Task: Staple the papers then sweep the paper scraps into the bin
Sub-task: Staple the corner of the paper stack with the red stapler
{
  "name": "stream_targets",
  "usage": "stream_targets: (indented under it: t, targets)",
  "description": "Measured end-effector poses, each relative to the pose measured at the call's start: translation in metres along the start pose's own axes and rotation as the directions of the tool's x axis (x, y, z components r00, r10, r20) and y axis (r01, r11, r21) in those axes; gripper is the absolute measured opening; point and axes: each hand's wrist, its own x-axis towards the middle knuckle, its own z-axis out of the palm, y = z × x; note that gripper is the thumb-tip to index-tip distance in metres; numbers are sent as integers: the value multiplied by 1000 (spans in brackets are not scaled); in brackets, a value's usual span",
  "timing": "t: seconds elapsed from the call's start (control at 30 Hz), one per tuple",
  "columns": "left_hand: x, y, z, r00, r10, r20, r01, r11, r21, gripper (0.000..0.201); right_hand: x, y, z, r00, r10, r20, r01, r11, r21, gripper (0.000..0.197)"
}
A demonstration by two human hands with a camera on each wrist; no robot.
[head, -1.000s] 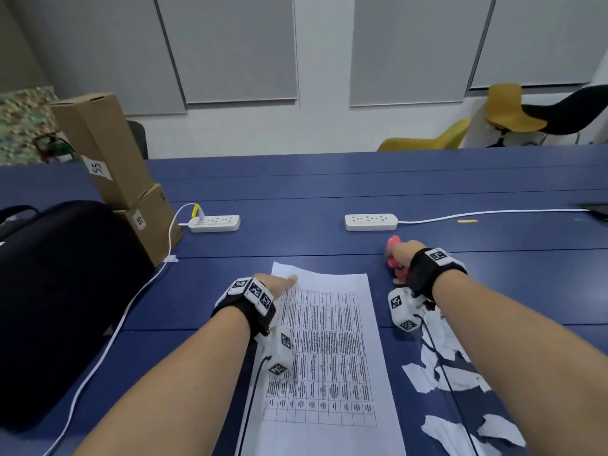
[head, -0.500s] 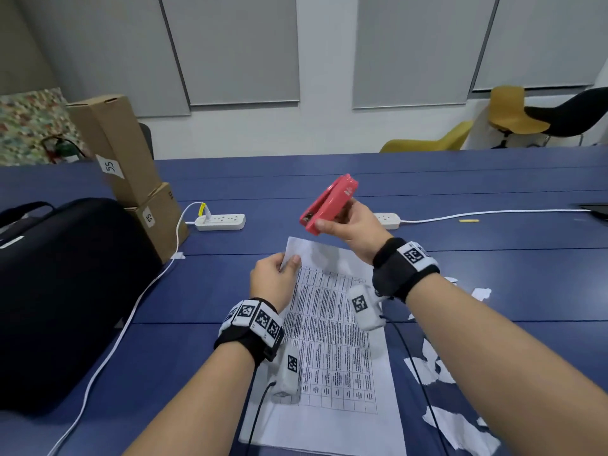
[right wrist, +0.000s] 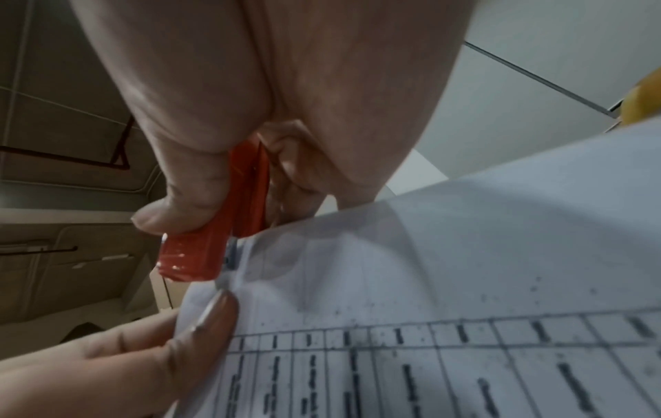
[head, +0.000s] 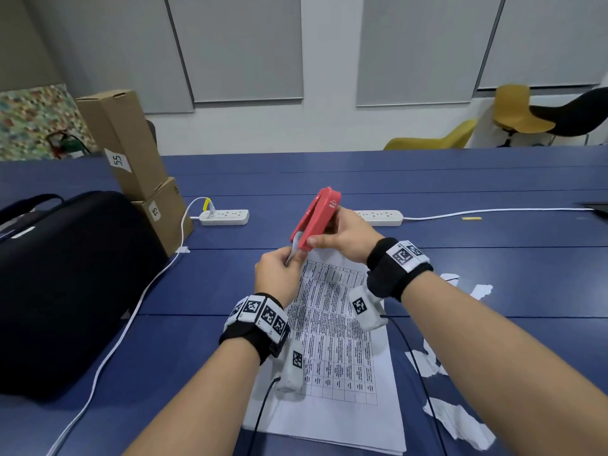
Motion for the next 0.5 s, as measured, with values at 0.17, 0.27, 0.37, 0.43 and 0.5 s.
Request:
stream_targets:
  t: [0.17, 0.27, 0.37, 0.43, 0.5]
  targets:
    - [-3, 4, -2, 1000, 0, -14, 0, 1000, 16, 53, 1, -3, 8, 999, 2, -46, -2, 1000, -8, 37]
    - [-4, 1, -2, 1000, -13, -11, 14, 1000, 16, 53, 0, -8, 12, 999, 0, -45, -1, 1000, -5, 37]
    - [-2, -4, -1, 999, -35, -14, 35, 999, 0, 48, -1, -14, 12, 1000, 14, -14, -14, 1000, -14, 39]
    - [5, -12, -1, 997, -75, -12, 75, 997, 1, 40, 1, -18, 6, 993, 60, -106, -54, 997, 64, 38]
    - [15, -23, -1, 988, -156, -3, 156, 988, 19, 36, 2, -19, -9, 960, 170, -221, -140, 979, 147, 22]
